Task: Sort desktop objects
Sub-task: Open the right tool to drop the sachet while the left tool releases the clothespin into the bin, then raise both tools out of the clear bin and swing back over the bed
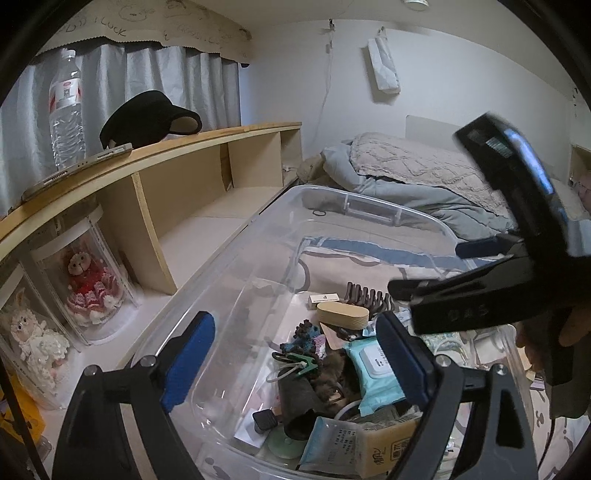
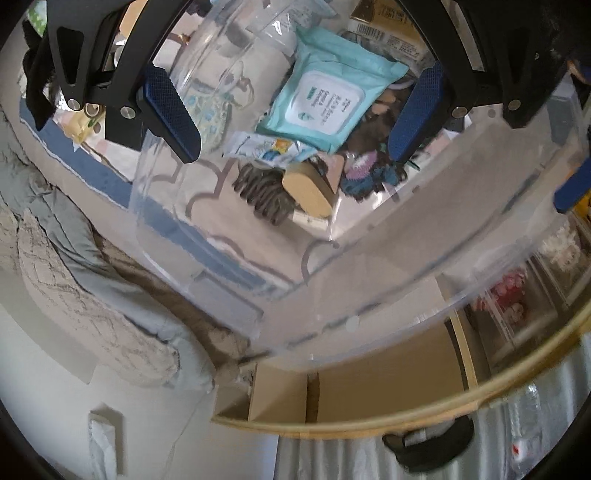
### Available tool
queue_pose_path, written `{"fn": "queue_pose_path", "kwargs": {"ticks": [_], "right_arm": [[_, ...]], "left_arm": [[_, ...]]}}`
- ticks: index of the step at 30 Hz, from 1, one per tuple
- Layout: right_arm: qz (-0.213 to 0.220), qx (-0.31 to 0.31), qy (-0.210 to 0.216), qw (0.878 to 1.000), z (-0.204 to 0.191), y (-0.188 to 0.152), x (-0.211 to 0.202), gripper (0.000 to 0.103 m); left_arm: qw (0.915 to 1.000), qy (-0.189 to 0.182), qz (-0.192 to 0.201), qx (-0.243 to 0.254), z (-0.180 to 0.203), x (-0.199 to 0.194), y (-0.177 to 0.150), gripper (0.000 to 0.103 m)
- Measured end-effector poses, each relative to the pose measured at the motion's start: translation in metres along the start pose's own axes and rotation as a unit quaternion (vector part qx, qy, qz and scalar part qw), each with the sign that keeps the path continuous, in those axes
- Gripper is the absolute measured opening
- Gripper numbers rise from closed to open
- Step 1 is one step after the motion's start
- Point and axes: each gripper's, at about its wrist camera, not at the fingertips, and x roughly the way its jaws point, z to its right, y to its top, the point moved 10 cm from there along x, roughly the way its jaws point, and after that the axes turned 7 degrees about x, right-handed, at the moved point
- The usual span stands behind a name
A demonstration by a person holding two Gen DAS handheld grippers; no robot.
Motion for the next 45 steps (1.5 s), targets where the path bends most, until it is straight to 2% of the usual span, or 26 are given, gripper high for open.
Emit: {"fn": "queue_pose_path", "kwargs": {"ticks": [10, 13, 17, 19, 28, 45], "right_arm": [[0.076, 0.007, 0.028, 0.997, 0.011, 0.002, -0.038, 0.101], [0.099, 0.012, 0.047, 0.994, 0.013, 0.000, -0.051, 0.101], [0.121, 0.017, 0.055, 0.991, 0.020, -0.005, -0.066, 0.101], [0.131, 0.014, 0.050, 0.990, 0.024, -0.009, -0.074, 0.101], [0.167, 0.016, 0.021, 0.986, 0.054, -0.035, -0.113, 0.101], [0.208, 0.059, -0.034, 0.976, 0.119, -0.087, -0.180, 0.101]], "left_arm": [[0.9999, -0.008, 0.009, -0.001, 0.007, -0.007, 0.005, 0.090], [0.9999, -0.003, 0.014, -0.004, 0.007, -0.010, 0.008, 0.098], [0.9996, -0.003, 0.028, -0.003, 0.010, -0.019, 0.013, 0.099], [0.9994, 0.002, 0.034, -0.004, 0.010, -0.023, 0.016, 0.103], [0.9976, 0.002, 0.069, -0.004, 0.023, -0.044, 0.032, 0.103], [0.9923, -0.040, 0.117, -0.005, 0.072, -0.090, 0.047, 0.103]]}}
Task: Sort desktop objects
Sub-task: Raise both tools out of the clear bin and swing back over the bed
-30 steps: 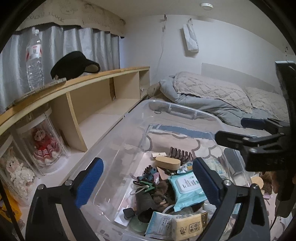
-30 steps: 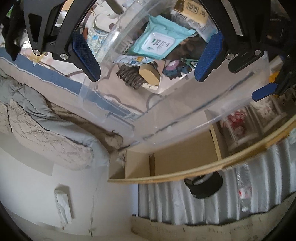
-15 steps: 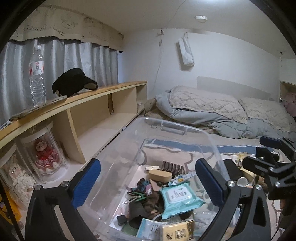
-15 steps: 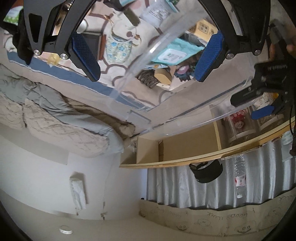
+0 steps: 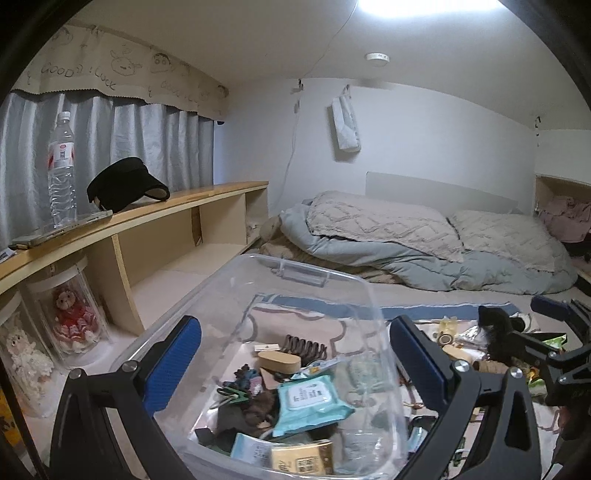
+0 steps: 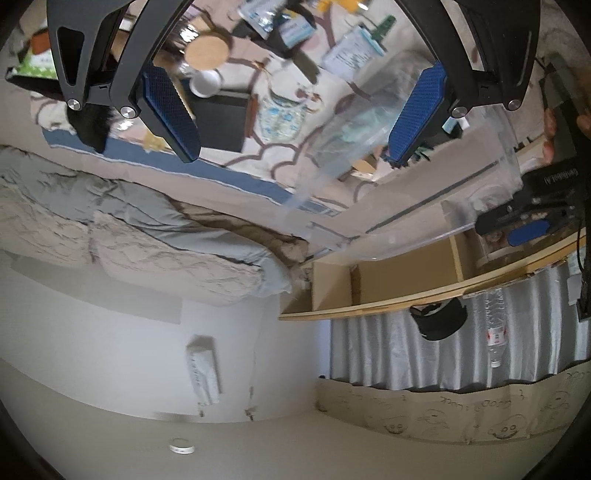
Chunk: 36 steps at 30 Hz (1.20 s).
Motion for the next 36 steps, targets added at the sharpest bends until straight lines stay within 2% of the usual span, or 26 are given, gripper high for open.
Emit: {"fn": "queue_pose_path", "kwargs": {"ticks": [9, 16, 27, 36], "right_arm": [[0.030, 0.008, -0.043, 0.999, 0.042, -0.013, -0.042, 0.101], [0.057, 0.016, -0.062, 0.996, 0.063, -0.024, -0.069, 0.101], [0.083, 0.036, -0.086, 0.992, 0.093, -0.053, -0.091, 0.101], [0.092, 0.037, -0.113, 0.989, 0.111, -0.080, -0.095, 0.101]], "left_arm": [[0.9987, -0.028, 0.037, -0.023, 0.025, -0.022, 0.008, 0.103], [0.9967, -0.057, 0.056, -0.015, 0.059, -0.032, 0.007, 0.103], [0.9899, -0.094, 0.105, -0.014, 0.106, -0.051, 0.008, 0.103], [0.9878, -0.105, 0.114, -0.017, 0.129, -0.051, -0.008, 0.103]]}}
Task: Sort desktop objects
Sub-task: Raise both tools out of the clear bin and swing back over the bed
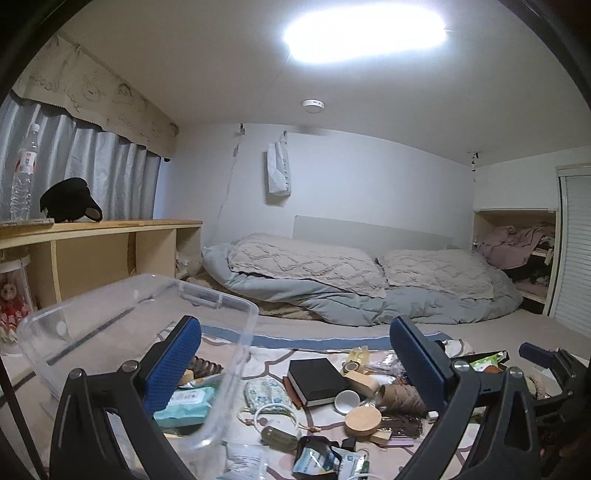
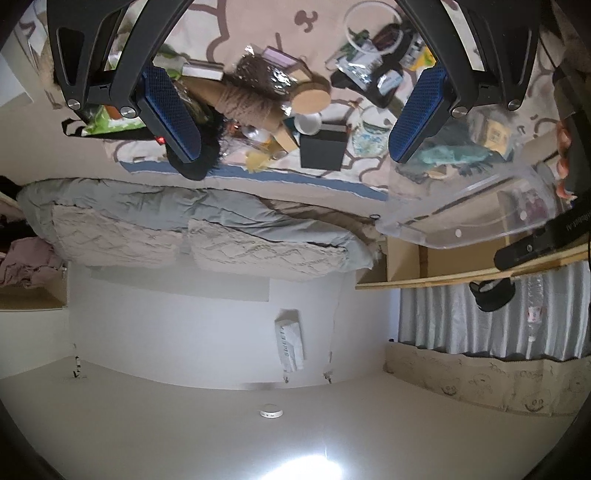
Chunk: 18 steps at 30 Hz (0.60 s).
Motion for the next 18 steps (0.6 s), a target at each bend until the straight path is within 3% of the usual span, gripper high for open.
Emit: {"fn": "queue_pose_path", "kwargs": {"ticks": [10, 12, 18], "right_arm": [[-0.033, 0.038, 0.012, 0.999, 0.013, -0.034, 0.015, 0.101], [-0.054, 0.042, 0.017, 0.998, 0.011, -0.048, 0.023, 0.101], [-0.179, 0.071, 0.027, 0.981, 0.004, -0.119, 0.062, 0.101]], "left_arm": [[0.9994, -0.032, -0.011, 0.006, 0.029, 0.009, -0.020, 0.103], [0.9993, -0.033, -0.018, 0.005, 0.030, 0.013, -0.026, 0.103], [0.9989, -0.025, -0.037, 0.016, 0.032, 0.024, -0.043, 0.103]]}}
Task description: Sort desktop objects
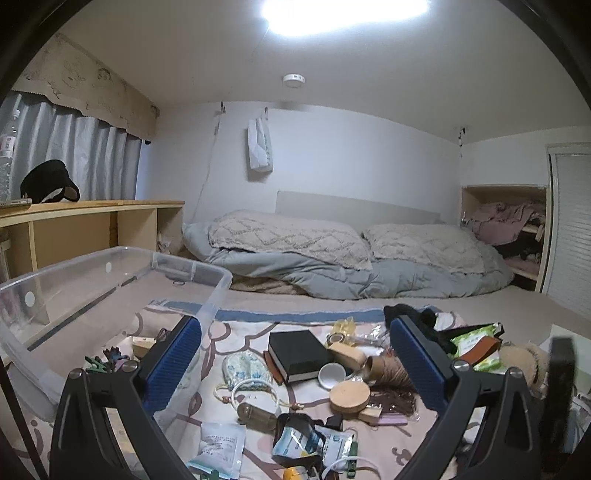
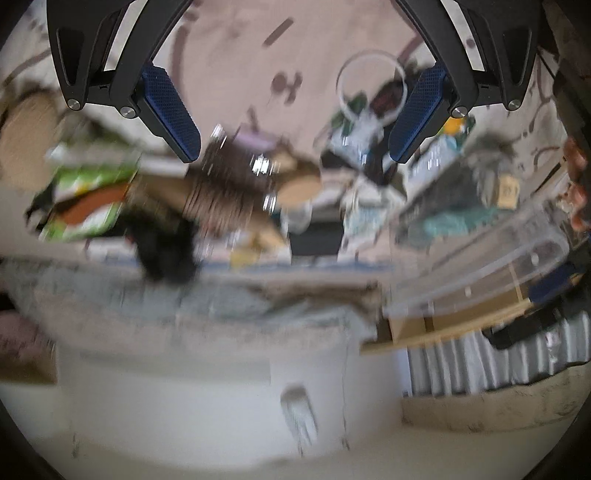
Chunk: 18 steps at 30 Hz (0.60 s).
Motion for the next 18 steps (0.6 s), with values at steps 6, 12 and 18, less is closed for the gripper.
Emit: {"fn": "queue_pose_path", "kwargs": {"ticks": [6, 12, 18], "right_arm": [[-0.088, 0.006, -0.019, 0.996, 0.003, -0.040, 0.039, 0.101], [-0.146, -0.015, -0.035, 0.988, -0.002, -0.065, 0.060, 0.101], [-0.179, -0.007, -0.069, 0.981, 0.017, -0.084, 0.061, 0.101]], "left_arm": [[0.9998, -0.003, -0.022, 0.002, -0.001, 0.013, -0.017, 0.103], [0.9992, -0.004, -0.039, 0.002, -0.002, 0.020, -0.029, 0.103], [0.9984, -0.008, -0.056, -0.004, -0.001, 0.025, -0.041, 0.103]]}}
